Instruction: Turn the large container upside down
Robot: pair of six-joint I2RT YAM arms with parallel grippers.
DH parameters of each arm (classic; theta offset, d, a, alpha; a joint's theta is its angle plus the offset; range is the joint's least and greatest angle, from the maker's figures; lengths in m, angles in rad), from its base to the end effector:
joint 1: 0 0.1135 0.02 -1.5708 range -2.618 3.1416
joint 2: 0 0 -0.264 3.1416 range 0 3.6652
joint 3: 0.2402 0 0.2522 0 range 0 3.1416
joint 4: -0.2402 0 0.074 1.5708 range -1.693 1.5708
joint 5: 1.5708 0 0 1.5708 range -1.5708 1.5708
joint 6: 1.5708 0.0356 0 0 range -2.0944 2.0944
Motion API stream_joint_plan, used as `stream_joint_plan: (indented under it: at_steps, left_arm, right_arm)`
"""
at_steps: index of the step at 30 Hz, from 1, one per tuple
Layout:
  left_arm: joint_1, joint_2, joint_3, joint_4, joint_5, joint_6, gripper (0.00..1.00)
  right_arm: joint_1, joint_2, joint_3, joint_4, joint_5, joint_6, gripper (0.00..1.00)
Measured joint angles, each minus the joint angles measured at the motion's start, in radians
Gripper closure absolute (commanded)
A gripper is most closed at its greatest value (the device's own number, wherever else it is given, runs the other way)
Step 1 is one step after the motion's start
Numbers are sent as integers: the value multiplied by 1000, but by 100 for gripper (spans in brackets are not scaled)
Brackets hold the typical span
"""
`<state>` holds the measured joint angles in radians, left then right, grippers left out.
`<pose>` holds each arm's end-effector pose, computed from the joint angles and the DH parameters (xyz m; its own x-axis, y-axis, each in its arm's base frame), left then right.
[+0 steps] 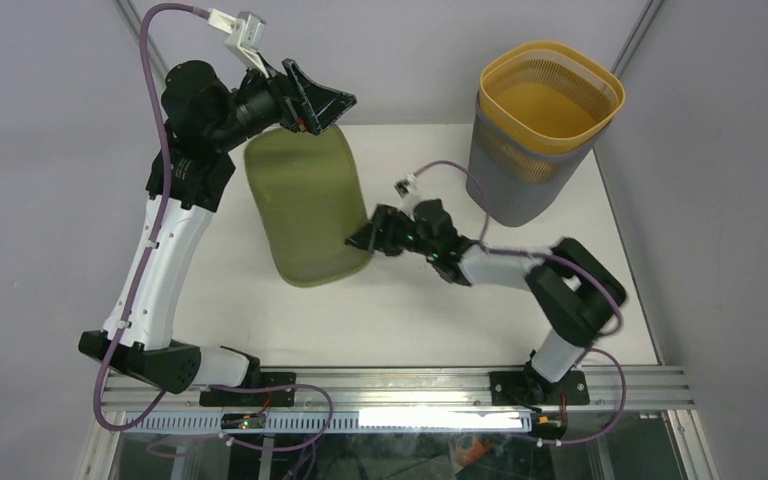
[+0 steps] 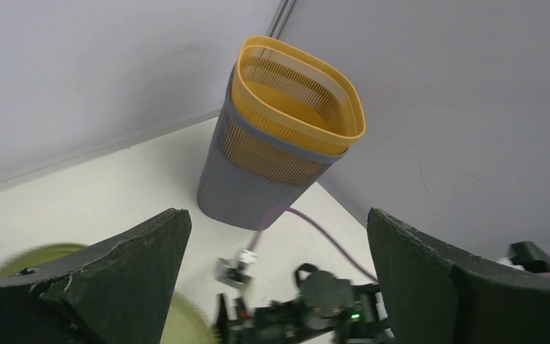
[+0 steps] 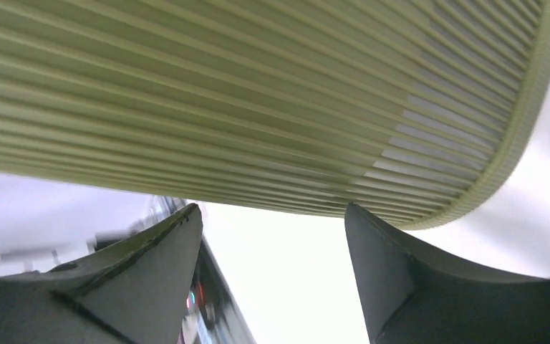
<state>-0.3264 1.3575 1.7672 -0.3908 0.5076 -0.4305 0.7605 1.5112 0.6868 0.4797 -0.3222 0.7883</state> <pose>0.2502 -0.1030 0.5261 -0.2928 -0.2859 -0.9124 0.6805 0.6081 -0.4089 0.2212 0.2260 0.2015 -0.7894 0.1775 -0.5877 -0.4396 0.5049 0.7429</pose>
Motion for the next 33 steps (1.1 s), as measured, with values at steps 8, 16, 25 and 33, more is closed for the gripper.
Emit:
stream_joint_plan:
  at_steps: [8,16,25,33]
  left_arm:
    - [0,-4,-16,-41,-9,-2,1]
    - [0,-23,-59,-72,-16,0,1]
    - [-42,39,-124,-79,-82,13,1]
    - [-219,212,-164,-125,-207,54,1]
  right_arm:
    - [66,495,511,229,26,134,18]
    - [58,226,278,114,103,67,17]
    - [55,-227,386,-570,372,-191,6]
    - [-31,-397,765,-1123,743,-446,6]
